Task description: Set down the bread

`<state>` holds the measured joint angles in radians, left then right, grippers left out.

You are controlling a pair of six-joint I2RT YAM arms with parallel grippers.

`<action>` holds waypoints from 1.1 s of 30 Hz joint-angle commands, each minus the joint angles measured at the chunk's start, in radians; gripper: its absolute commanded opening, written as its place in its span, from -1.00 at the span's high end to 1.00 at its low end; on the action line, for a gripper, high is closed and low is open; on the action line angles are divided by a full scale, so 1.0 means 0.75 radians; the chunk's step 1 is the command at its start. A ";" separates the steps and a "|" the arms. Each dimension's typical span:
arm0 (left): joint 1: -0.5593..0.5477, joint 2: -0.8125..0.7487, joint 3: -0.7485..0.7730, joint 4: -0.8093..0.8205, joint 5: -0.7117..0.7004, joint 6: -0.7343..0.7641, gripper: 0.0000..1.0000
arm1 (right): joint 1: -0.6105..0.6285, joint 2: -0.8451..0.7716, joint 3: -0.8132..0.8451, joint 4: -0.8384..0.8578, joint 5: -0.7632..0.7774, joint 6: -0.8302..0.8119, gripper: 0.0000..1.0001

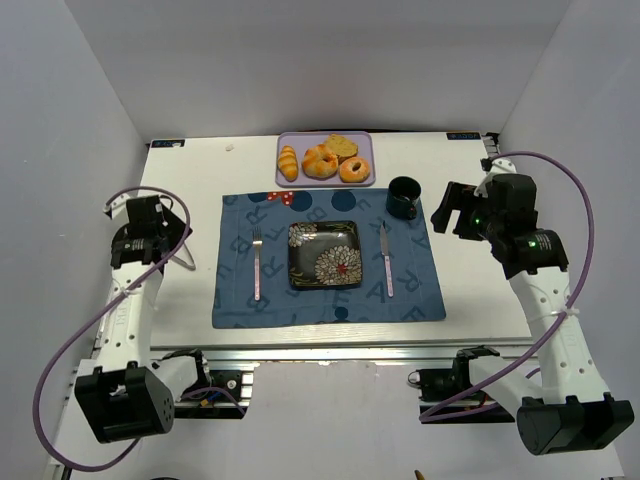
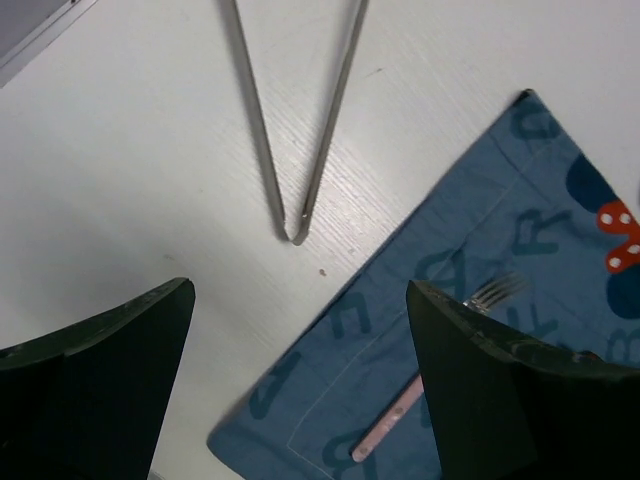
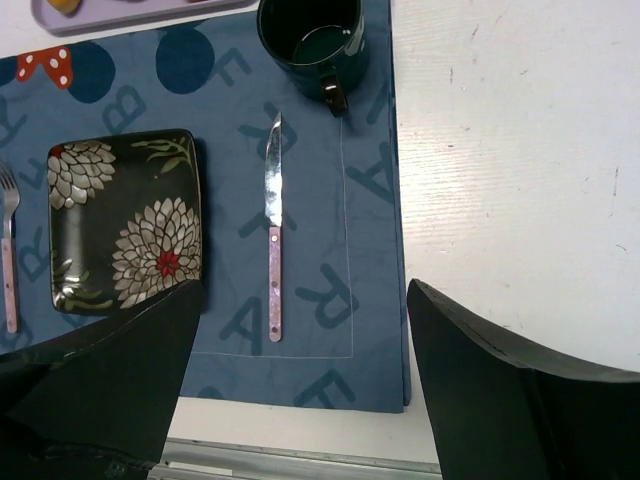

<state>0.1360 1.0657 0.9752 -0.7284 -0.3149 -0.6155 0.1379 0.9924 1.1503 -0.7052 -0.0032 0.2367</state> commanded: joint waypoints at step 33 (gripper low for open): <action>0.187 1.005 0.238 0.372 0.132 0.144 -0.96 | 0.027 0.223 0.107 0.046 -0.037 -0.087 -0.79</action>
<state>0.2687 1.8111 1.1191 -0.4725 -0.2192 -0.5022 0.1558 1.1542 1.1896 -0.7010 -0.0513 0.1890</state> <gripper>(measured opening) 0.982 0.895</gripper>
